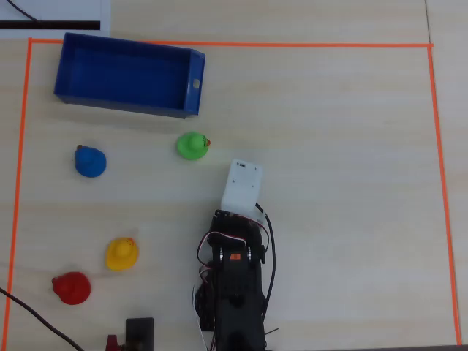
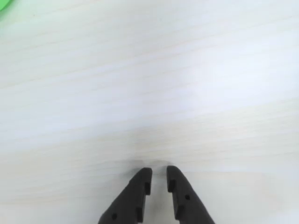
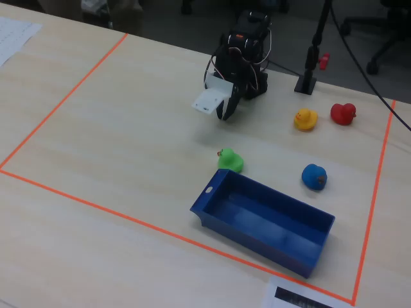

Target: Grasp yellow duck and put it into box.

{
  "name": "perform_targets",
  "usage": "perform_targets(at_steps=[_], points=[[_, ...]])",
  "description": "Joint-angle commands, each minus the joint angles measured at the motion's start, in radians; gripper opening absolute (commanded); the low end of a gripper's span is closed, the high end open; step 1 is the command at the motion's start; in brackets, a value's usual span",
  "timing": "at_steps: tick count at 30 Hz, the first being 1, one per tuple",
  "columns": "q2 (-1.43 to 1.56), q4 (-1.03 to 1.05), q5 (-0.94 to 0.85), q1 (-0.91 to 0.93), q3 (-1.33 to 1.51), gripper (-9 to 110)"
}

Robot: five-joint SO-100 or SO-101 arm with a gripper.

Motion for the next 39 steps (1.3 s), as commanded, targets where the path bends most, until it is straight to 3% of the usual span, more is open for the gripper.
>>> perform_targets(at_steps=[1, 24, 26, 31, 39], points=[[-0.002, 0.025, 0.011, 0.006, -0.008, 1], [-0.002, 0.017, -0.012, -0.021, -0.008, 0], [-0.012, -0.029, -0.006, -0.02, -0.025, 4], [-0.313, -0.138, 0.011, 0.014, -0.308, 18], [-0.744, 0.023, 0.035, -0.052, -0.864, 31]])
